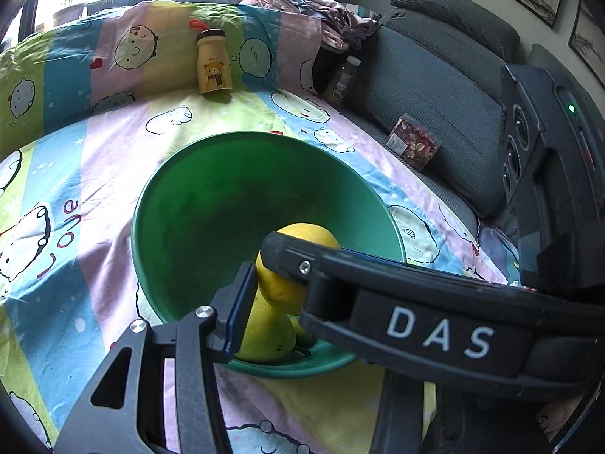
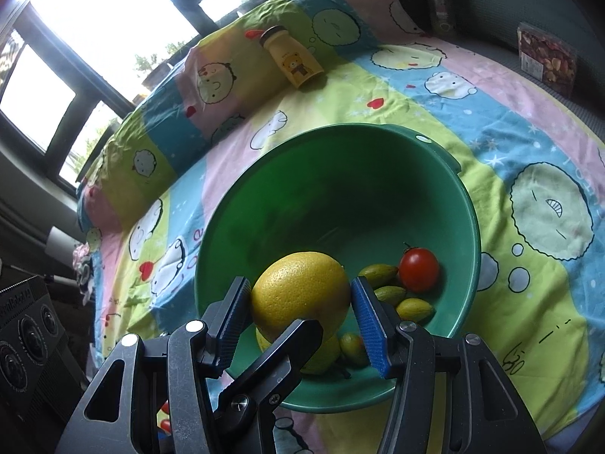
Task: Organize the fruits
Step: 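Lower the grapefruit into the green basin and open the right tool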
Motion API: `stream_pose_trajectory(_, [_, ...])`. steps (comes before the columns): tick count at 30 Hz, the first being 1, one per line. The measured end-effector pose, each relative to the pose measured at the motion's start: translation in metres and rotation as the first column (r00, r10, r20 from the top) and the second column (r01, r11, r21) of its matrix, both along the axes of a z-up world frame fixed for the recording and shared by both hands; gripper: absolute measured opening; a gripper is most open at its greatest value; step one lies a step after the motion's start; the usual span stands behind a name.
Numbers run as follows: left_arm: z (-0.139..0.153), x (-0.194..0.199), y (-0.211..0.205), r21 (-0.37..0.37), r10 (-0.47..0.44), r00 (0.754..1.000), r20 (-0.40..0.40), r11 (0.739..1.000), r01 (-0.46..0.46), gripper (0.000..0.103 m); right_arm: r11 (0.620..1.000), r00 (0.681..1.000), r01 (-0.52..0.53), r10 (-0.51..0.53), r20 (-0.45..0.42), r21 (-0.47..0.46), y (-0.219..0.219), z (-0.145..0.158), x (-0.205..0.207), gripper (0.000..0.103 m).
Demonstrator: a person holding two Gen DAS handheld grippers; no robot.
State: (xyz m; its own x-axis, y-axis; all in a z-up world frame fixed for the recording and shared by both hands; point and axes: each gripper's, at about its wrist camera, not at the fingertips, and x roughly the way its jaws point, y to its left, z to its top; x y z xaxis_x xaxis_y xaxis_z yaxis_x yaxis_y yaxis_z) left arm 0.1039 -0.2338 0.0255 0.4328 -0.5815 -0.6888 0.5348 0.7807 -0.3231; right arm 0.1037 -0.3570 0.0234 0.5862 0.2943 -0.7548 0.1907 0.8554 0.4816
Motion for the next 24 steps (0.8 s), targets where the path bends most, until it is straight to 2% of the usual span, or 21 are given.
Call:
stream_pose_trajectory(21, [-0.006, 0.0027, 0.0016, -0.015, 0.008, 0.999, -0.036, 1.0, -0.008, 0.047, 1.0, 1.0, 0.018, -0.018, -0.024, -0.001, 0.0, -0.0043, 0.0028, 0.058])
stream_pose_trajectory(24, [-0.0023, 0.0033, 0.0082, -0.02, 0.026, 0.998, -0.048, 0.999, -0.027, 0.047, 0.998, 0.999, 0.045, -0.045, -0.014, -0.045, -0.0001, -0.0011, 0.0013, 0.058])
